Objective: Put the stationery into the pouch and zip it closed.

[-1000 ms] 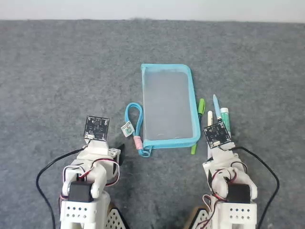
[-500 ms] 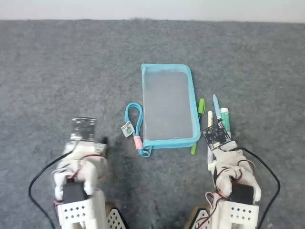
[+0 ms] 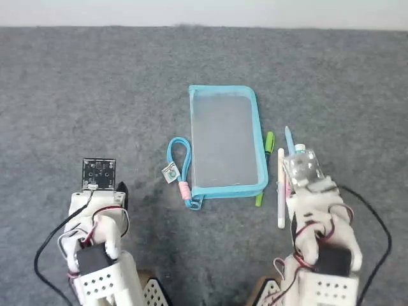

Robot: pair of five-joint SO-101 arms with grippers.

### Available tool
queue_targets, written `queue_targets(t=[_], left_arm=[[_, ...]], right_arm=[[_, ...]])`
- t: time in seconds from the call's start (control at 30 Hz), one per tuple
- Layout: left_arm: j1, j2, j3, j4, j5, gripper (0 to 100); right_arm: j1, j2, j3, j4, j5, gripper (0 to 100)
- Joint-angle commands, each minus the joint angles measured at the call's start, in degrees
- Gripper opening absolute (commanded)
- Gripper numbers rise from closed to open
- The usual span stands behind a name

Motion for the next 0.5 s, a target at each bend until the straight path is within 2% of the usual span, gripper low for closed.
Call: queue_targets(t=[0.0, 0.17, 0.27, 0.4, 0.47], left_arm=[[-0.3, -0.3, -0.4, -0.7, -0.4, 20], [-0.2, -0.3, -0.4, -0.5, -0.4, 20], [-0.5, -0.3, -0.4, -0.5, -0.6, 20], [-5.3, -0.3, -0.4, -0.9, -0.9, 20], [-8.4, -0.3, -0.4, -2.1, -2.1, 20]], right_arm=[[-9.9, 19.6, -14.1, -1.0, -6.6, 11.8], [-28.3, 43.3, -26.6, -1.5, -17.2, 12.1], [-36.3, 54.4, -33.1, -1.5, -23.6, 12.3], [-43.0, 66.4, -41.3, -1.5, -21.3, 13.2], [-45.5, 71.9, -45.5, -1.6, -21.2, 17.0]])
